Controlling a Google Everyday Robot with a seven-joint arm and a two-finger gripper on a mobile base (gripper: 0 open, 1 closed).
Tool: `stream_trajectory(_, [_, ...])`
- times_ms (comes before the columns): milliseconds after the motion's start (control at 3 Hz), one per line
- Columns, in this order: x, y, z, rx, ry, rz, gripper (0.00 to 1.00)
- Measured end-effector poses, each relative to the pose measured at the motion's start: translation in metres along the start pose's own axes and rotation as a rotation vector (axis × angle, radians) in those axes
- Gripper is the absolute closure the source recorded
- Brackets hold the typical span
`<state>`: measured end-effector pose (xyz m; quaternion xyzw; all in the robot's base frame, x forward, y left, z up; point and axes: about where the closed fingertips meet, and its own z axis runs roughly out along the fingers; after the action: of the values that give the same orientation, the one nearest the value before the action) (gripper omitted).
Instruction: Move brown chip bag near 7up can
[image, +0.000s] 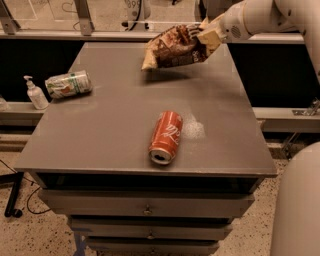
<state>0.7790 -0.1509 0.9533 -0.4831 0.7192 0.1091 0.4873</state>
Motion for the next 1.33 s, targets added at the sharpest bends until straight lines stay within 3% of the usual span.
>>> stream_trajectory(333, [-0.029,0.006,-0.014,0.031,0.0,-0.049,1.0])
stream_trajectory(667, [-0.032,0.007,-0.016,0.032,0.0,-0.053,1.0])
stream_trajectory(1000, [-0.039,0.007,-0.011,0.058,-0.028,-0.034,1.0])
stream_trajectory(1333, [-0.055,0.002,0.003,0.122,-0.078,0.024,1.0])
